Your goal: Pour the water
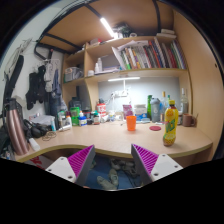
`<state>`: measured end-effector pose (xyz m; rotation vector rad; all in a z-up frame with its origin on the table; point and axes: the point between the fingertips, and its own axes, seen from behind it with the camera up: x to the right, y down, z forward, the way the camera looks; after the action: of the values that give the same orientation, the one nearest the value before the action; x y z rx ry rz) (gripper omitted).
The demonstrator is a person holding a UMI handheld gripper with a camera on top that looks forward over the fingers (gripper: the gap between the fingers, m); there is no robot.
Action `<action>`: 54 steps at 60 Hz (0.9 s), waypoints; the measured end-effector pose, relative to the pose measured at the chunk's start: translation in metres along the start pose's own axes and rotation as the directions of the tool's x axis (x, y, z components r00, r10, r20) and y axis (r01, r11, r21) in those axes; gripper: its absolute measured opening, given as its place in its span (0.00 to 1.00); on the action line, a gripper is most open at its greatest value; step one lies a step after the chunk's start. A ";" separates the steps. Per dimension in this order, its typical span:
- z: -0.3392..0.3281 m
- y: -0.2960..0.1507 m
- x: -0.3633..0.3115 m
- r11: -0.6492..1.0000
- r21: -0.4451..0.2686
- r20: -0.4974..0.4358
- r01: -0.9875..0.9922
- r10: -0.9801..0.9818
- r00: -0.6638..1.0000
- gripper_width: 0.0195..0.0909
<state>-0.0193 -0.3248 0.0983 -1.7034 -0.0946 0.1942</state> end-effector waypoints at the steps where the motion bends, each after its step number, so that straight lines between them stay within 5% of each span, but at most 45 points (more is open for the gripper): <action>1: 0.001 0.002 -0.002 1.000 0.006 -0.008 0.001 -0.001 1.000 0.85; 25: 0.020 -0.003 0.025 0.999 0.008 -0.078 0.038 -0.038 0.996 0.84; 44: 0.059 -0.016 0.197 0.999 0.005 -0.349 0.044 -0.040 0.936 0.85; 54: 0.100 -0.014 0.246 0.998 0.009 -0.406 0.066 -0.057 0.912 0.85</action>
<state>0.2045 -0.1828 0.0806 -1.6828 0.1631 -0.2079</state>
